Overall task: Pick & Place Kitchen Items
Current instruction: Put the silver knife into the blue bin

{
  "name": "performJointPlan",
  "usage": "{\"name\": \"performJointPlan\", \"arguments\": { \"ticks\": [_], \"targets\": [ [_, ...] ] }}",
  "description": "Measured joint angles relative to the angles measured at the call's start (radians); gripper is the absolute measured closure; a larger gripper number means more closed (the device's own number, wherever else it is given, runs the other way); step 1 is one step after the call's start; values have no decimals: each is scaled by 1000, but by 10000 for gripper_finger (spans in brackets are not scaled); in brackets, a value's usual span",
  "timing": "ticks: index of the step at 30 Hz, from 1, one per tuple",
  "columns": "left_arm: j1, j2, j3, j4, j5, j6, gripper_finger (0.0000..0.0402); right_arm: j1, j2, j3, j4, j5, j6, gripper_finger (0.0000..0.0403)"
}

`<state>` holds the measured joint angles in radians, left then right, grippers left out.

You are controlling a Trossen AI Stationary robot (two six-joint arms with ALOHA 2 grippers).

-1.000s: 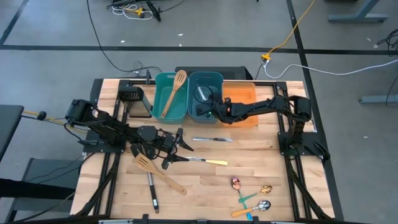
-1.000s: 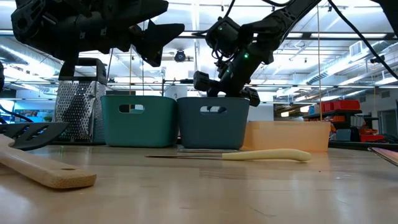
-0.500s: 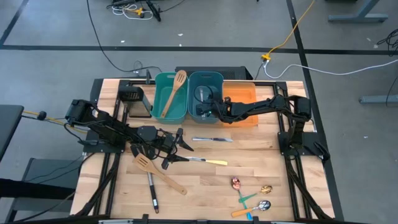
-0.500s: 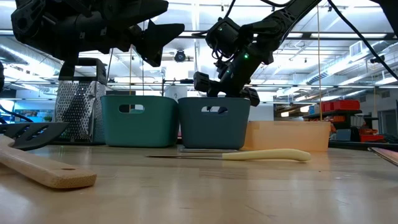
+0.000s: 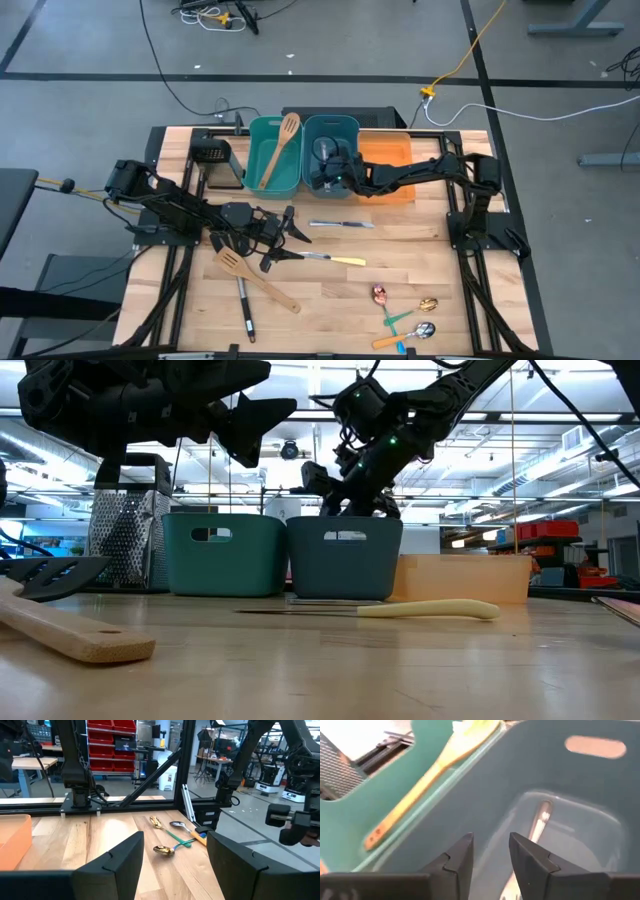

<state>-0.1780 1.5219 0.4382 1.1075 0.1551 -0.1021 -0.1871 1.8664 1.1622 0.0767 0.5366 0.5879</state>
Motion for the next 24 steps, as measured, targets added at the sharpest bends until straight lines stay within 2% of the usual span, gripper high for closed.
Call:
{"name": "performJointPlan", "arguments": {
  "ticks": [8, 15, 24],
  "targets": [
    [0, 0, 0, -20, 0, 0, 179, 28, -63, 0, 6, -19, -108, 271],
    [0, 0, 0, -22, 0, 0, 179, 64, -124, 0, 3, -85, -182, 271],
    [0, 0, 0, -25, 0, 0, 179, 111, -169, 0, -65, -97, -212, 270]
  ]
}}
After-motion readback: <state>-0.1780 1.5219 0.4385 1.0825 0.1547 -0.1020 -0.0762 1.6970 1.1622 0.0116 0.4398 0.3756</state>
